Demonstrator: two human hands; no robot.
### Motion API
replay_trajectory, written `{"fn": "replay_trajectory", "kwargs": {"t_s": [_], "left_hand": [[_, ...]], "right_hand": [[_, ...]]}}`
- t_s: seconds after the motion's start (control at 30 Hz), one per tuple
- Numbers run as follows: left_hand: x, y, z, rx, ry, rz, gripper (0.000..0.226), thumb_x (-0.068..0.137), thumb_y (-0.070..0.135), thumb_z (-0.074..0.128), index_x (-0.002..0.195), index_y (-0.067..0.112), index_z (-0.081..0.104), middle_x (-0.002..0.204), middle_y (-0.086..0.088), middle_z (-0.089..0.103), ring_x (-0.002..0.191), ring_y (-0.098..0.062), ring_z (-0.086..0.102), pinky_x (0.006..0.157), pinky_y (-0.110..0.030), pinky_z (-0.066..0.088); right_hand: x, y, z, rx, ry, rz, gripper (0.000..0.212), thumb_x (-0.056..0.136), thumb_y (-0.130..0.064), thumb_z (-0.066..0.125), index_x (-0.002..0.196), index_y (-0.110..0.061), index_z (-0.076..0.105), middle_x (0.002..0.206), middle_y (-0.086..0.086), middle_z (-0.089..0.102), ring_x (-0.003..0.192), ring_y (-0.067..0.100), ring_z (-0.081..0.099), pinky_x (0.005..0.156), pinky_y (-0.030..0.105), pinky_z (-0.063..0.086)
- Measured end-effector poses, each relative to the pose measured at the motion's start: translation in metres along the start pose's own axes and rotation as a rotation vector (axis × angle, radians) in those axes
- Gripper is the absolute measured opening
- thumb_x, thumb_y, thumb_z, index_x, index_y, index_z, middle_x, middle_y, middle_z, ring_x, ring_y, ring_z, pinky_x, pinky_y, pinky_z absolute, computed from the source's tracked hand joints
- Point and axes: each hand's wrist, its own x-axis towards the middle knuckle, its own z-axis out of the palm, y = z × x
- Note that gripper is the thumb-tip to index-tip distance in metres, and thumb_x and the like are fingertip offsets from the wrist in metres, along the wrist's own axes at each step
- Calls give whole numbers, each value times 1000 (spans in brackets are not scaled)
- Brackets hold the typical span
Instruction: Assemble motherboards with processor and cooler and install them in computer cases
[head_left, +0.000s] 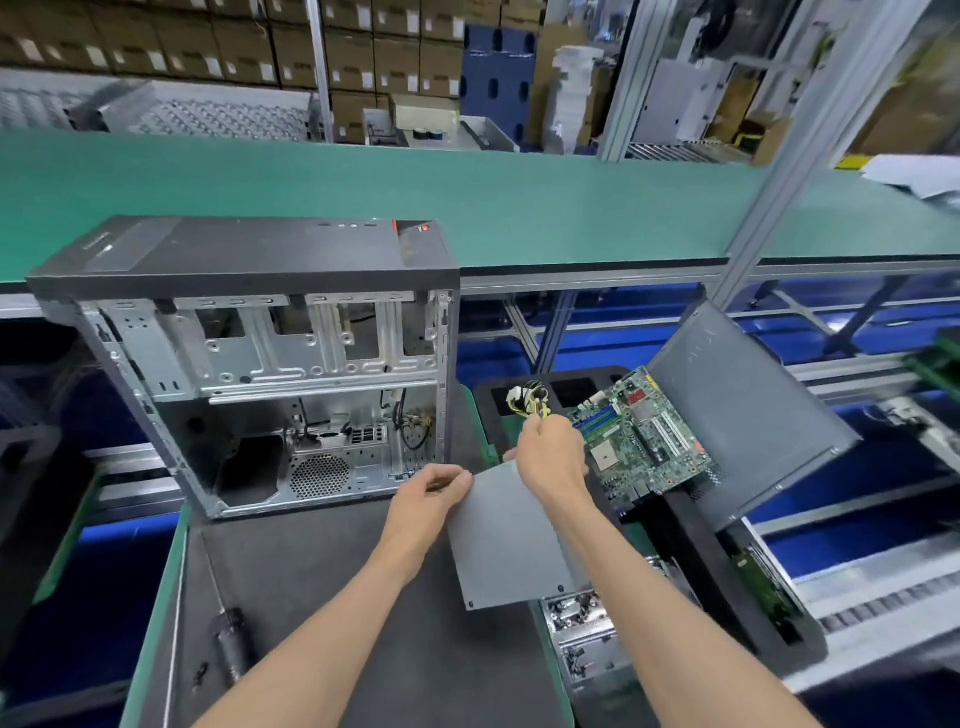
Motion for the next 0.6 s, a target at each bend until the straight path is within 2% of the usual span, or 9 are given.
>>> {"fn": "replay_trajectory", "kwargs": {"t_s": [0.07, 0.17, 0.33, 0.43, 0.5, 0.6], "left_hand": [[8, -2, 2, 49, -9, -16, 22, 83, 44, 76, 103, 35, 72, 108, 11, 72, 95, -6, 69, 88, -31, 58], [18, -12, -5, 367, -37, -15, 26, 89, 32, 72, 114, 27, 67, 112, 9, 69, 99, -5, 66, 93, -25, 52], [26, -35, -13, 715, -105, 71, 33, 93, 25, 66, 125, 24, 61, 126, 7, 57, 111, -7, 52, 92, -17, 35], [36, -46, -14, 850, -158, 146, 36, 96, 25, 61, 131, 25, 56, 133, 8, 52, 124, -10, 46, 102, -19, 33], [44, -54, -13, 909, -205, 196, 37, 97, 26, 58, 133, 26, 54, 136, 10, 48, 126, -10, 43, 108, -23, 32], [53, -64, -8, 1017, -249, 269, 35, 99, 30, 54, 134, 29, 51, 136, 14, 45, 124, -11, 40, 108, -31, 35]], "right_hand": [[18, -3, -9, -106, 37, -17, 40, 106, -25, 29, 94, -6, 62, 107, 13, 73, 107, 35, 59, 104, 52, 41], [46, -6, -22, -211, 89, -42, 36, 105, -21, 32, 102, -5, 65, 109, 14, 72, 108, 35, 58, 105, 51, 35], [88, -14, -29, -359, 176, -126, 24, 99, -13, 40, 83, -11, 58, 107, 17, 68, 101, 40, 60, 101, 53, 33], [113, -13, -21, -418, 186, -133, 23, 97, -14, 41, 90, -10, 63, 107, 17, 68, 100, 40, 61, 103, 54, 32], [131, -9, -12, -434, 192, -137, 21, 97, -14, 42, 90, -10, 62, 100, 16, 67, 89, 37, 58, 99, 52, 33], [152, -3, 3, -481, 198, -139, 21, 94, -12, 43, 77, -15, 54, 73, 5, 56, 72, 29, 45, 91, 49, 28]]}}
